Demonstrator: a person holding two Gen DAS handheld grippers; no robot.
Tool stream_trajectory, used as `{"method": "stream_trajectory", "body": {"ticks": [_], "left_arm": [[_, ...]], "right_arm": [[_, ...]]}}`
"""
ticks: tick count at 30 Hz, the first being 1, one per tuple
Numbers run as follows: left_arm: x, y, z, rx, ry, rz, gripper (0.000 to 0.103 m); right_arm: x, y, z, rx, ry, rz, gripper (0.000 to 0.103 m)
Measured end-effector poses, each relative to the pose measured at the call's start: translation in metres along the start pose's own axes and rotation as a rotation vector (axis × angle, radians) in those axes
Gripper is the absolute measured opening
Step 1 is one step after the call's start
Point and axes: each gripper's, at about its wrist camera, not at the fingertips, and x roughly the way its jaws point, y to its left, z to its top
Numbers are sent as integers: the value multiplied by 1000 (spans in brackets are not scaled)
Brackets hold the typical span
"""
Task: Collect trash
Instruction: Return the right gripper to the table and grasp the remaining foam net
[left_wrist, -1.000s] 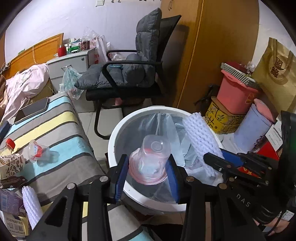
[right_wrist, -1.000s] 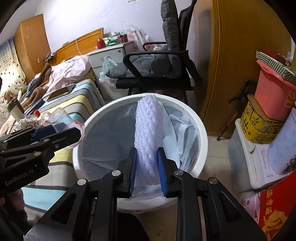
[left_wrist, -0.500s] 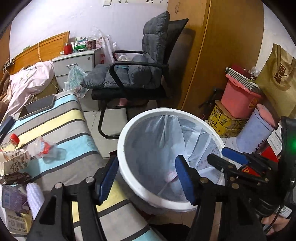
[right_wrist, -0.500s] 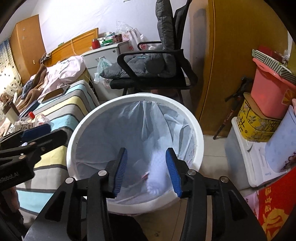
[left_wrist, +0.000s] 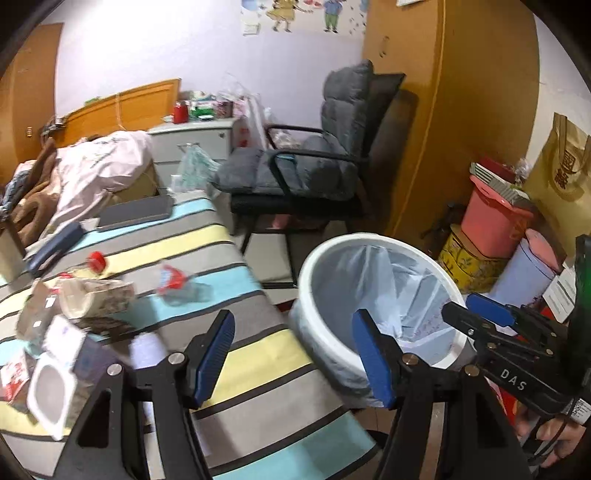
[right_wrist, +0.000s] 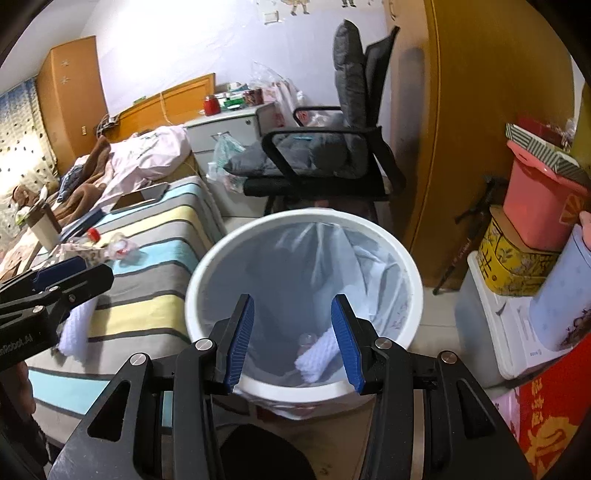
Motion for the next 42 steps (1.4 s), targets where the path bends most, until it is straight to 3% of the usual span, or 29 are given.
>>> {"method": "stream_trajectory", "body": {"ticks": [21,32,37,42], "left_arm": [[-68,84,-46,-114,-79,189,71],[-87,138,-73,-207,-70,259,74],[-91,158,-86,-254,-67,250,75],[-93,170,-94,-264,-63,225,81]], "right_arm": [[-9,76,-14,-107,-22,155,46],[0,115,-22,-160,12,232,48],[3,135,-26,-193,16,289,58],[9,150,-27,-201,27,341,60]]}}
